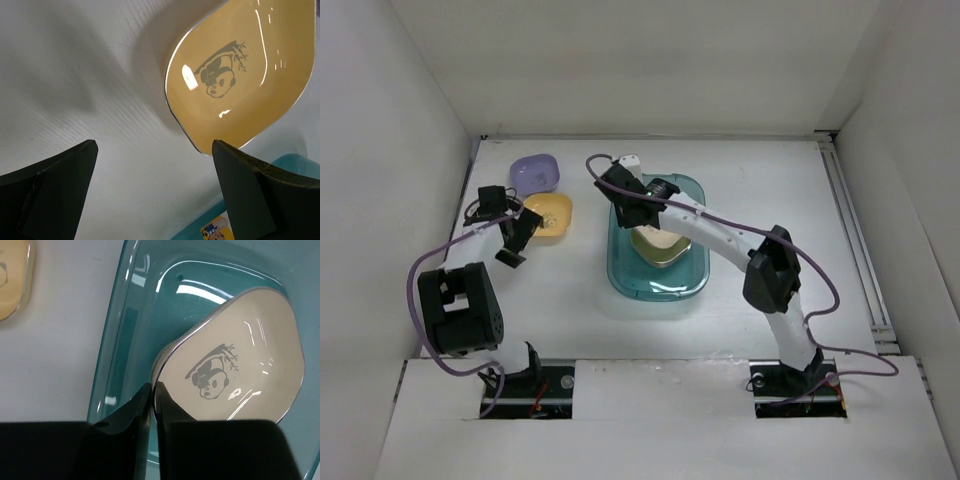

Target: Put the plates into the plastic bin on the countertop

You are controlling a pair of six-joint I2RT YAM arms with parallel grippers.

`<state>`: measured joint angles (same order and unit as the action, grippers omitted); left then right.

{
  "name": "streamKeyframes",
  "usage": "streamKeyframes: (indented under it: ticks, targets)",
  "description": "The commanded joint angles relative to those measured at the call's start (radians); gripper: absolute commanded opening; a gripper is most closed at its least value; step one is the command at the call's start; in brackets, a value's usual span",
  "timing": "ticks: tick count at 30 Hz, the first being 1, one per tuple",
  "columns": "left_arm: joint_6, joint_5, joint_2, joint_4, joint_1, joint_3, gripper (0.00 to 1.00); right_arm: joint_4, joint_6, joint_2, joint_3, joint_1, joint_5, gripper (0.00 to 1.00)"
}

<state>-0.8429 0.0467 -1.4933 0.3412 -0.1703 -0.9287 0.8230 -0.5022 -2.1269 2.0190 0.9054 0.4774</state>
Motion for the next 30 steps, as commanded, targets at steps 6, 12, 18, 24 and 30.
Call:
streamKeyframes:
  ticks: [6,12,18,24,30]
  targets:
    - [-0.022,0.053,-0.088,-0.126,-0.001,0.018,1.00,-0.041,-0.027,0.074,0.013,0.030,0.027,0.59]
    - [-0.042,0.053,-0.174,-0.139,-0.001,-0.016,0.93,-0.007,-0.027,0.120,0.037,0.065,0.070,0.67]
    - [-0.064,0.053,-0.212,-0.148,-0.001,-0.016,0.82,-0.042,-0.027,0.228,-0.026,0.099,0.095,0.67]
    - [-0.097,0.032,-0.223,-0.127,-0.001,0.005,0.29,-0.085,-0.027,0.314,-0.117,0.109,0.095,0.67]
    - [-0.088,0.041,-0.203,-0.087,-0.001,0.025,0.00,-0.094,-0.027,0.354,-0.155,0.109,0.115,0.67]
